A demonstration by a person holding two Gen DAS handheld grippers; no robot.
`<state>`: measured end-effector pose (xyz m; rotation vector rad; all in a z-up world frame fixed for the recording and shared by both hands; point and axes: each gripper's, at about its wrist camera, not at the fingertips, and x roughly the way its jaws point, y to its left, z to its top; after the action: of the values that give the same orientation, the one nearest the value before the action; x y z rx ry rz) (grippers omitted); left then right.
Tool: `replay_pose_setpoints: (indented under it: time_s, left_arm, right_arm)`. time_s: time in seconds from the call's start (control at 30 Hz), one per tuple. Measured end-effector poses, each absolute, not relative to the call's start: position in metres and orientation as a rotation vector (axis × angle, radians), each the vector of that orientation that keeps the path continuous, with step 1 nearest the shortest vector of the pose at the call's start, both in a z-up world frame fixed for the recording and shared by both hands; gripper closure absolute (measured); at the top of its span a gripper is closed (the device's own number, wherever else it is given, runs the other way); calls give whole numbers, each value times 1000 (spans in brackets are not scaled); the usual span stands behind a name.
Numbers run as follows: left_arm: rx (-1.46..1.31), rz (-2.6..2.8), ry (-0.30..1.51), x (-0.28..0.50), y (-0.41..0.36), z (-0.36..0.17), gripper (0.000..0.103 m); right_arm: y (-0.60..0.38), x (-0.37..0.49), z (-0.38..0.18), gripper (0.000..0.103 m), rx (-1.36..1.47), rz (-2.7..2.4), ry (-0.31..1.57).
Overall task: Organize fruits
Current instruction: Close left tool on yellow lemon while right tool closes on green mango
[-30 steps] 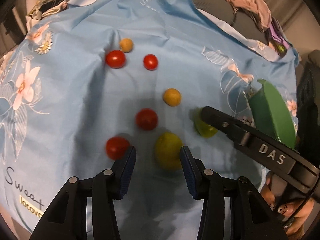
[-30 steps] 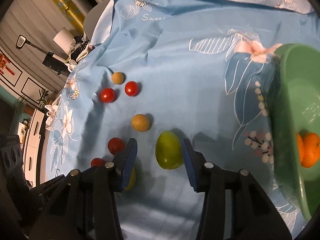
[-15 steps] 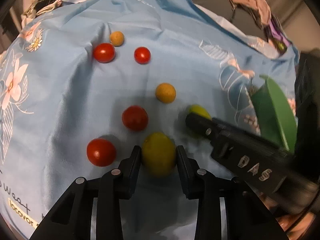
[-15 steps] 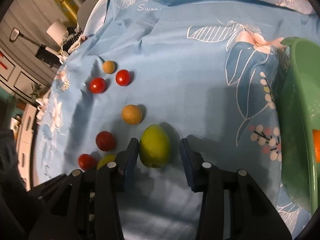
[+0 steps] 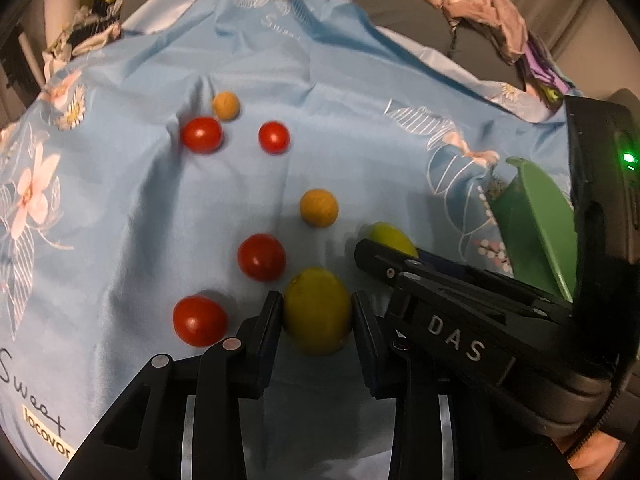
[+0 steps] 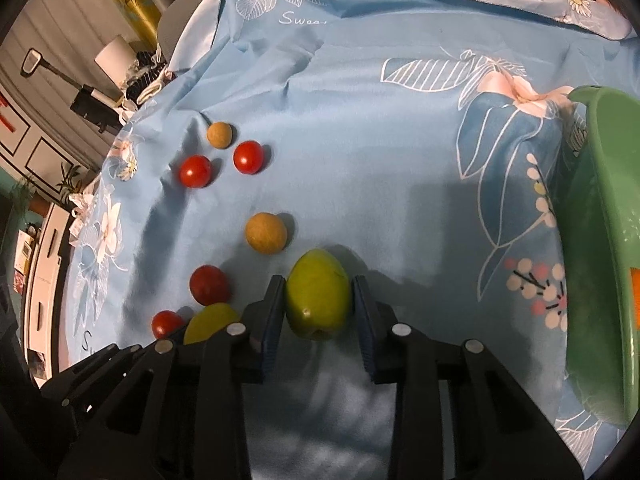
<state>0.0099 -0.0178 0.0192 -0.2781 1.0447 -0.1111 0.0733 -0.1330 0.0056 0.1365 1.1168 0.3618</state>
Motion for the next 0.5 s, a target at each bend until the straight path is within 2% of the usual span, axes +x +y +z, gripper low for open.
replay_pose_setpoints:
  time_s: [0.5]
  left_arm:
    - [-262,-150,911,-5,-30,55,68]
  right_arm:
    - [-151,65,35,69,200,354,1020]
